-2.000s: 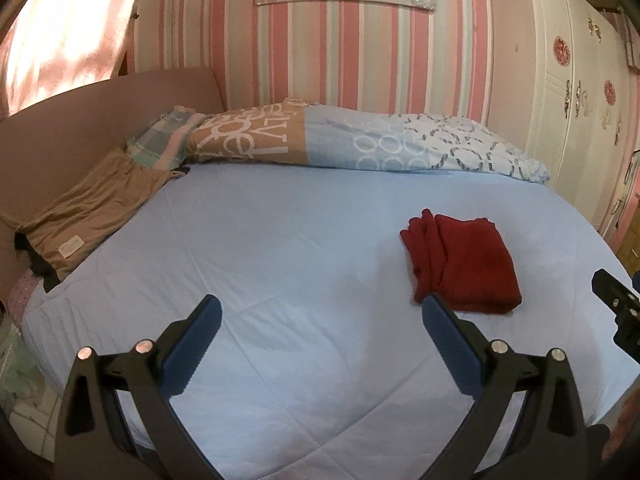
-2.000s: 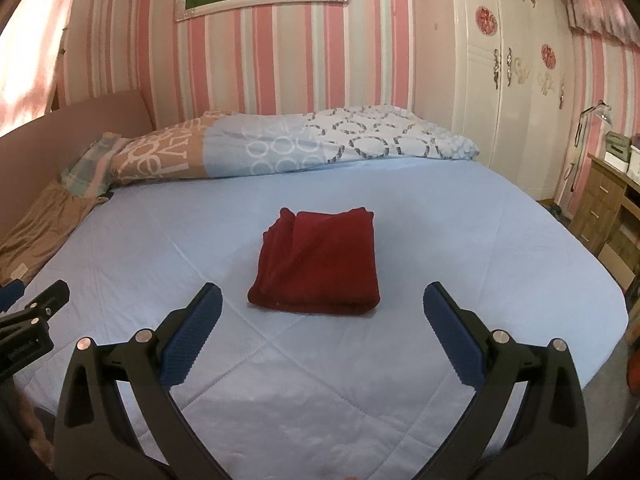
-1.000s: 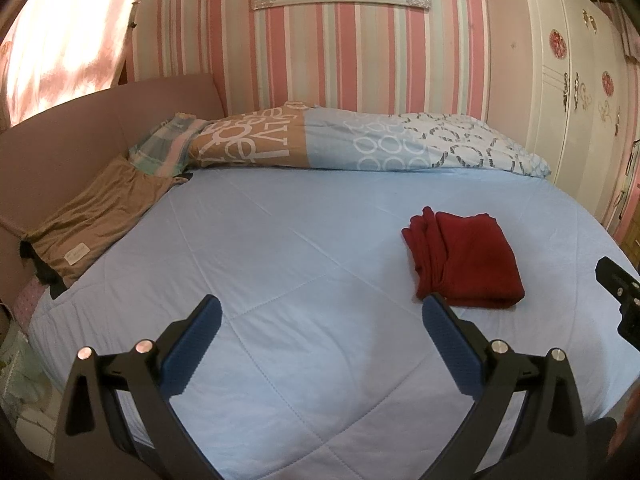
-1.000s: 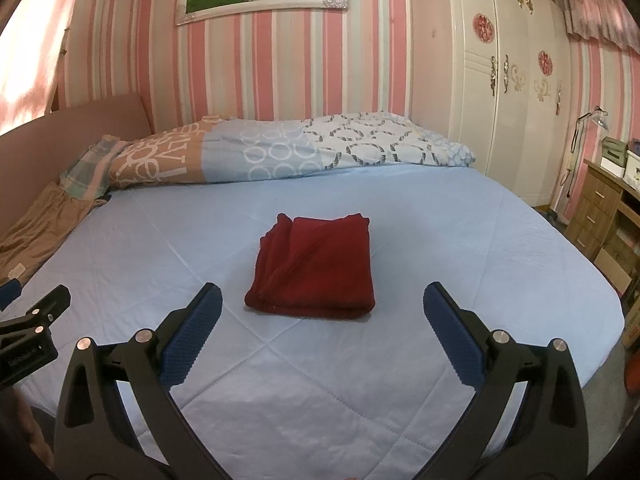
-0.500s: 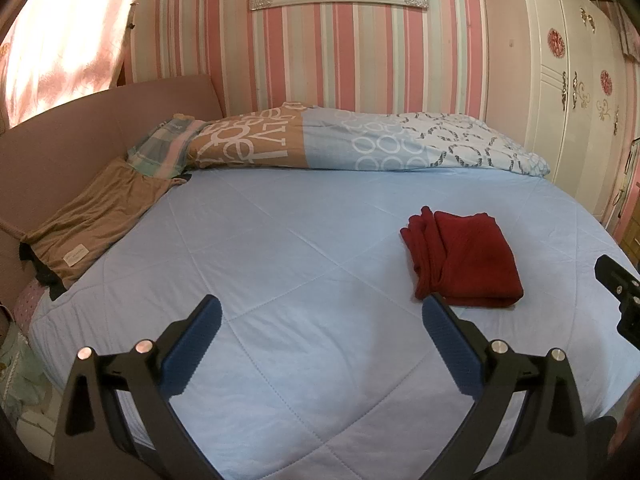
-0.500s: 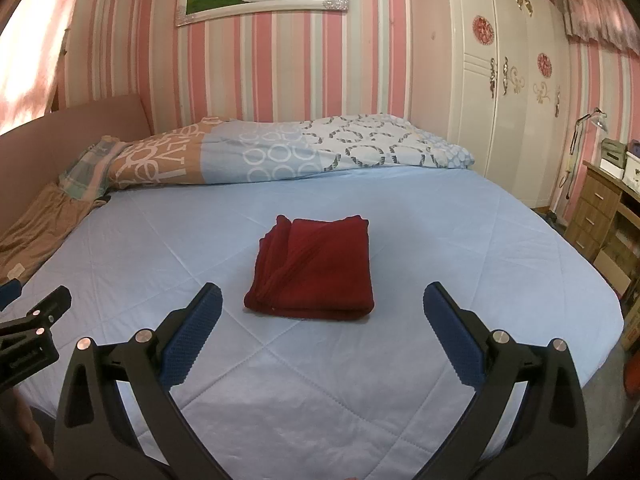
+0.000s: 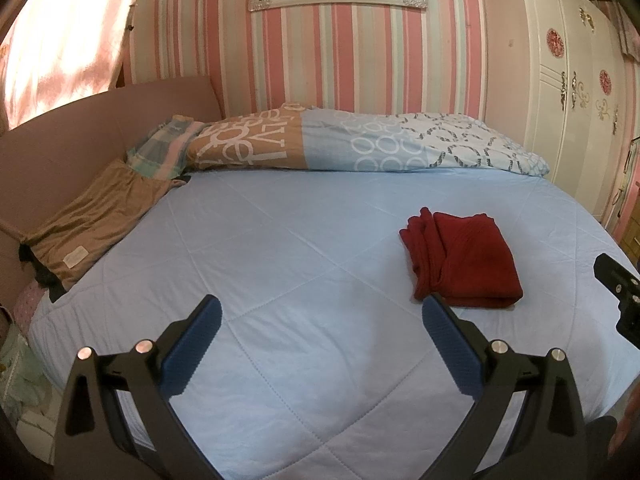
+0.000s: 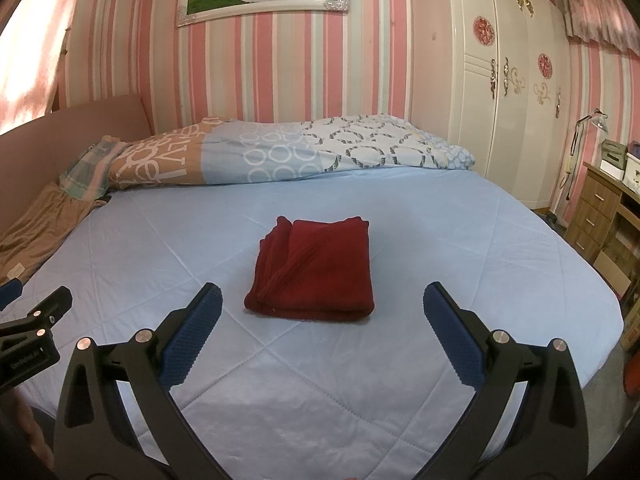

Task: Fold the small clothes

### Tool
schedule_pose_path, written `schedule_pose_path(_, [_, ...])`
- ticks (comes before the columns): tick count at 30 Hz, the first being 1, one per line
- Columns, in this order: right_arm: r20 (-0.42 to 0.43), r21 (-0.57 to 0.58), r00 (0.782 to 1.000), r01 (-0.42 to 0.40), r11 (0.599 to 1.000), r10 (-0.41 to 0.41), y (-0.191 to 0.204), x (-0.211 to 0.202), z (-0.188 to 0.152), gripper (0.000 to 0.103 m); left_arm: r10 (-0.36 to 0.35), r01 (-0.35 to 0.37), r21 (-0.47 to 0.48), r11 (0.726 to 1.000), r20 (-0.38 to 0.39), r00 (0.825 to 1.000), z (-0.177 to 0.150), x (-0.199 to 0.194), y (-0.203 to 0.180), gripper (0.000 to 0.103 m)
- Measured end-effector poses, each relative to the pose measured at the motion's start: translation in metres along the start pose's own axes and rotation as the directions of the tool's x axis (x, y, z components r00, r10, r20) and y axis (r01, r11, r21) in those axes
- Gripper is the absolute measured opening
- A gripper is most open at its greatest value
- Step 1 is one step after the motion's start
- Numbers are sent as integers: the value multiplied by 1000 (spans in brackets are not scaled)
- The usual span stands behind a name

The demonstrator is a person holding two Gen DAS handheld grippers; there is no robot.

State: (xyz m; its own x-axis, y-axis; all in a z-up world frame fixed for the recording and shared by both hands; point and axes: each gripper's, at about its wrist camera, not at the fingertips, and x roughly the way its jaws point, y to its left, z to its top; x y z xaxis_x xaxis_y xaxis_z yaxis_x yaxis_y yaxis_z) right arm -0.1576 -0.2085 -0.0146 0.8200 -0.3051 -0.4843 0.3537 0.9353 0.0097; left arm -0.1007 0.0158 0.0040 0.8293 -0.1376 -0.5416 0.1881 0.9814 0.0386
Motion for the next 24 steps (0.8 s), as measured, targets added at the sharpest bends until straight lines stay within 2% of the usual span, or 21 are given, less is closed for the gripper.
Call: schedule_pose_path(24, [-2,-2,1000,-3,1000,3,-2,-1,5,100,-6,6,8,1000,-2,1000,6,0,9,101])
